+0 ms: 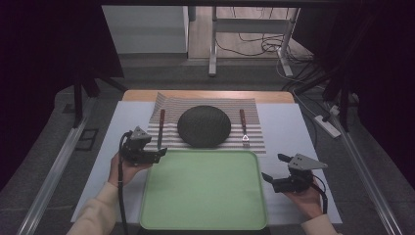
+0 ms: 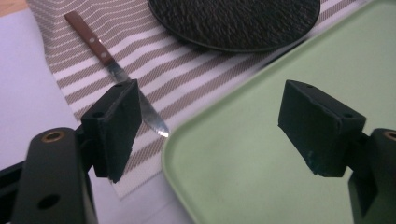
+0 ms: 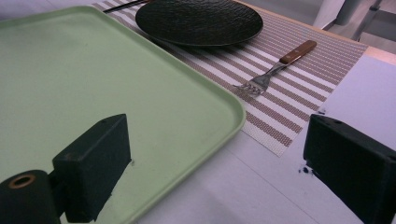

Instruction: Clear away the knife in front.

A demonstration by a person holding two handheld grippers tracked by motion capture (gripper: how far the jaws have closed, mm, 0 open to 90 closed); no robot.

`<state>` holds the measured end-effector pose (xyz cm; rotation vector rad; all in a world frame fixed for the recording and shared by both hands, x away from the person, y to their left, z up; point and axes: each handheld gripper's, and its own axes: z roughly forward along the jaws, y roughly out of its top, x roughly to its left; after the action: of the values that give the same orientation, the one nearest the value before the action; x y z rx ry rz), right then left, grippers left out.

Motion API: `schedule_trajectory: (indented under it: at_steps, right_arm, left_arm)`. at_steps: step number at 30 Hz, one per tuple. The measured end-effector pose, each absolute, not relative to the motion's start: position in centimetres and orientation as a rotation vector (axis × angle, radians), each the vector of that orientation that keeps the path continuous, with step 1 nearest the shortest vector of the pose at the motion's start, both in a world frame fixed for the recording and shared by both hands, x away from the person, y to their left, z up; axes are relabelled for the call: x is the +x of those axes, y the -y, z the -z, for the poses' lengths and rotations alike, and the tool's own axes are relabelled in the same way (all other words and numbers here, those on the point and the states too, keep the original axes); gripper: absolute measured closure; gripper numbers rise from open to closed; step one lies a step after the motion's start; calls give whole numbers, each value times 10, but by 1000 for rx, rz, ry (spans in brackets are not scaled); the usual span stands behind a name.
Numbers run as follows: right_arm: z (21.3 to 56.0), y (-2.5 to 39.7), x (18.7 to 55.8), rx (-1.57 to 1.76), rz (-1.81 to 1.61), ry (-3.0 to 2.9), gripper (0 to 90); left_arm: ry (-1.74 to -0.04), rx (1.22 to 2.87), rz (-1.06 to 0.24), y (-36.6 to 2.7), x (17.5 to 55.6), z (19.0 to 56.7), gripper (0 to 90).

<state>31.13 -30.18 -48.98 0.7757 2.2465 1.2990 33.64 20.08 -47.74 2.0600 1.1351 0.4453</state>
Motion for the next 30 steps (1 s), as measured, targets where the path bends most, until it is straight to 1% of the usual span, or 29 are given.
schedule_trajectory:
  at_steps: [8,13,16,20,24,25,26,28,30]
  right_arm:
    - [490,301,311,778,-1294,-2251,75]
    - [491,301,312,776,-1291,-2258,75]
    - [491,301,312,777,-1286,-2259,75]
    - [491,301,312,782,-1279,-2261,75]
    - [492,301,312,782,-1267,-2263,75]
    - [492,301,312,782,-1267,-2263,75]
    - [492,301,312,783,-1269,-2262,75]
    - [492,300,312,786,-1260,-2264,75]
    - [493,300,313,787,-1265,-2264,75]
  left_arm:
    - [-1123,2067,-433,-191,358,472,225]
    - [-1141,2081,-424,-188,374,476,227]
    - [-1153,2086,-419,-188,385,480,245]
    - [-1160,2090,-411,-189,398,486,331]
    - [-1142,2105,-401,-189,408,492,503]
    - [-1142,2105,-401,-189,408,492,563]
    - [-1131,2111,-395,-189,410,494,563]
    - [-1121,2126,-391,-188,412,496,656]
    - [-1117,2145,-380,-188,414,499,793]
